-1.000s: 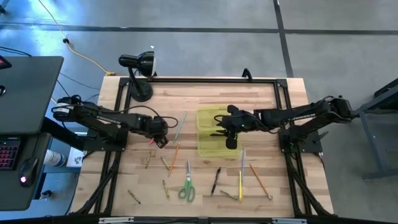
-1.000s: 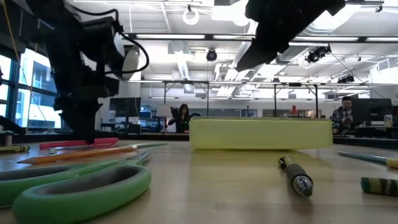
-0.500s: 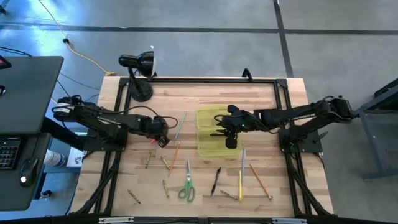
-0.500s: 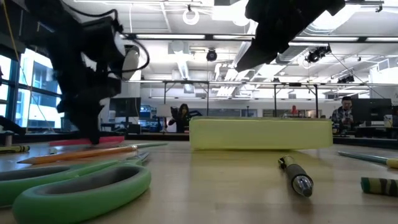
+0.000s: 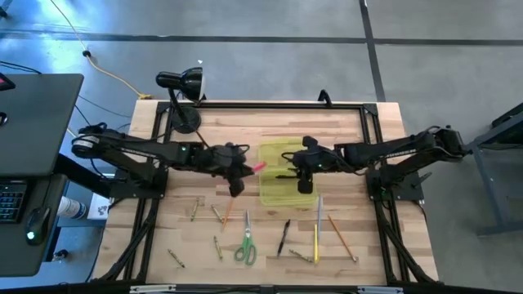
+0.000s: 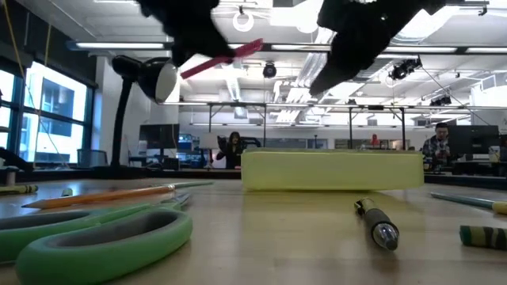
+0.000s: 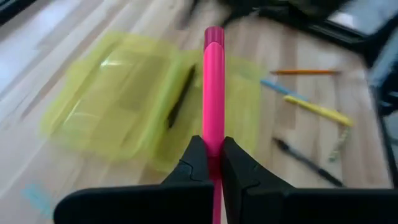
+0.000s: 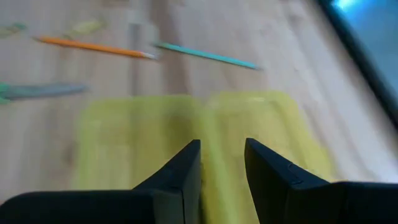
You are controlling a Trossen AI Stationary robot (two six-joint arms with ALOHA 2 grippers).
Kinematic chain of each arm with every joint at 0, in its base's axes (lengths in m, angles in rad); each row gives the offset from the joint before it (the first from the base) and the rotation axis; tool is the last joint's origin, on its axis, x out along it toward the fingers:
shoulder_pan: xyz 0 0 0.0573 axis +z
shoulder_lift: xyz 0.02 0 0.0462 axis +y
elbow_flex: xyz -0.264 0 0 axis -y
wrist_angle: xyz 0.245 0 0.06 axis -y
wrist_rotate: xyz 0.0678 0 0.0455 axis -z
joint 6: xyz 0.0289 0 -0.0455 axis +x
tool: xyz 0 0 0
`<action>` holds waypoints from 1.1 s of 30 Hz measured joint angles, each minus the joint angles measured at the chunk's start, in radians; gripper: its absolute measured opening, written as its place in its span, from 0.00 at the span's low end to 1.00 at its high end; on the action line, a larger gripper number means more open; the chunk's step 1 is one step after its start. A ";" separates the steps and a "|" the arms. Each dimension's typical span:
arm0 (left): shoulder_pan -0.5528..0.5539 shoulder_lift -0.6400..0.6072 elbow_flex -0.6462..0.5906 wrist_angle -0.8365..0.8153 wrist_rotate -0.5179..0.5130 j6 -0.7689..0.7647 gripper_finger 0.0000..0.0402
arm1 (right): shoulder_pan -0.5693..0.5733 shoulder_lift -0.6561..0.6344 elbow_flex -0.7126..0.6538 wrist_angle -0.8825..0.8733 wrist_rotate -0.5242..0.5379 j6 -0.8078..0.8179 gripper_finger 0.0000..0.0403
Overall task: Pick & place school supplies into a supply box
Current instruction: Put the pink pen into the yellow supply box
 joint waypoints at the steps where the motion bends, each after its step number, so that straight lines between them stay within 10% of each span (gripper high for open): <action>1: -0.003 0.024 0.020 -0.018 0.004 0.015 0.08 | 0.000 -0.019 0.000 -0.030 0.037 0.000 0.26; 19: 0.022 0.668 0.609 -0.164 0.129 0.213 0.08 | -0.001 -0.403 0.001 -0.352 0.137 0.176 0.26; 33: 0.027 0.821 0.644 -0.214 0.122 0.225 0.25 | 0.000 -0.398 0.001 -0.357 0.107 0.215 0.26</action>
